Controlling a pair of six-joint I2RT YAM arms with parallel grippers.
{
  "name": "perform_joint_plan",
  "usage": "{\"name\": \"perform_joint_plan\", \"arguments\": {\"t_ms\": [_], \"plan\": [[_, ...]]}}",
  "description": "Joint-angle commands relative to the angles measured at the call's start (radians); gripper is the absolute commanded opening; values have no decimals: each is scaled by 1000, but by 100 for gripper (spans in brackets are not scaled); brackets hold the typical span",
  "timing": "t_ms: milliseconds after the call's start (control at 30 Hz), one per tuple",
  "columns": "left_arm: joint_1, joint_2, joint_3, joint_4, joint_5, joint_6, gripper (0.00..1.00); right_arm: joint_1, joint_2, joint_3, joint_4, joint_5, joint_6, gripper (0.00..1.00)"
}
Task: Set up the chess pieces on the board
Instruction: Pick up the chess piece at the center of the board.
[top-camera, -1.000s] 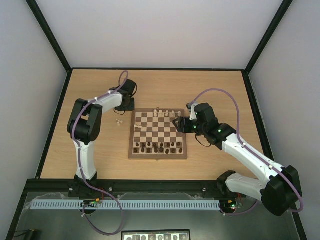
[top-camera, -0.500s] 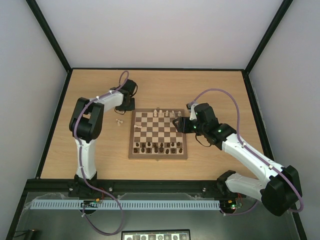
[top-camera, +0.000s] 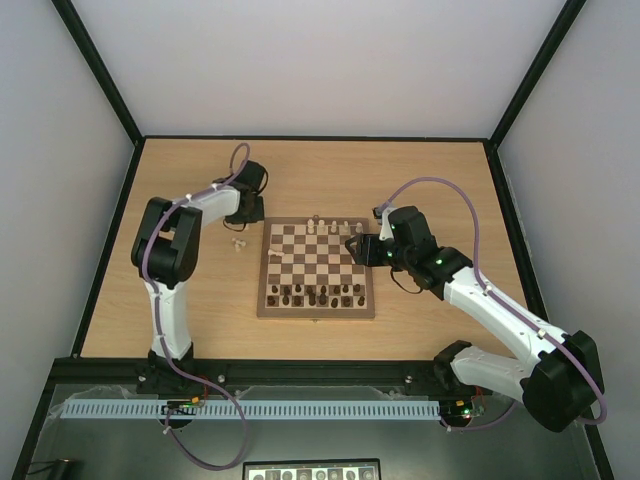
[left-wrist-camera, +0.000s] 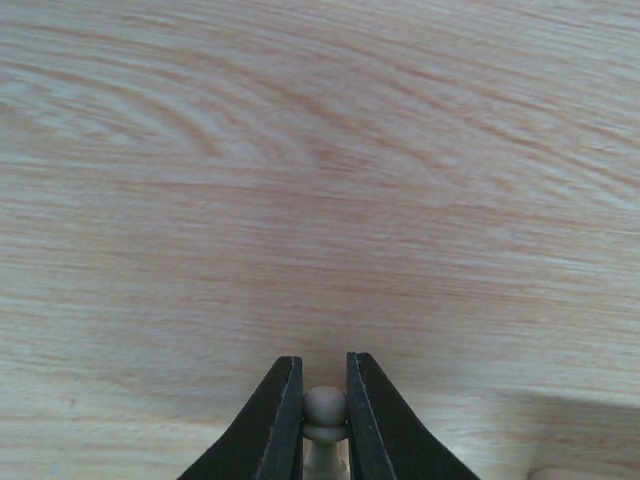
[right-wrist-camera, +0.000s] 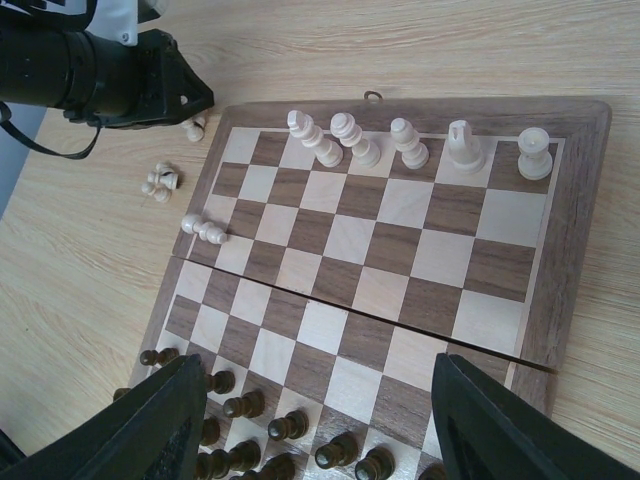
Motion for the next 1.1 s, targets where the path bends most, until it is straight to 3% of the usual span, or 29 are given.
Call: {"name": "perform_joint_plan", "arguments": {"t_ms": [0, 567, 833, 1067], "plan": [[11, -70, -26, 13, -5, -15, 5, 4, 10, -12, 10, -6, 2, 63], [7, -258, -105, 50, 28, -28, 2, 28, 38, 15, 17, -50, -26, 61], [-82, -486, -255, 266, 107, 17, 3, 28, 21, 14, 5, 0, -27, 61], [-102, -676, -517, 527, 148, 9, 2, 29, 0, 7, 1, 3, -30, 61]]}}
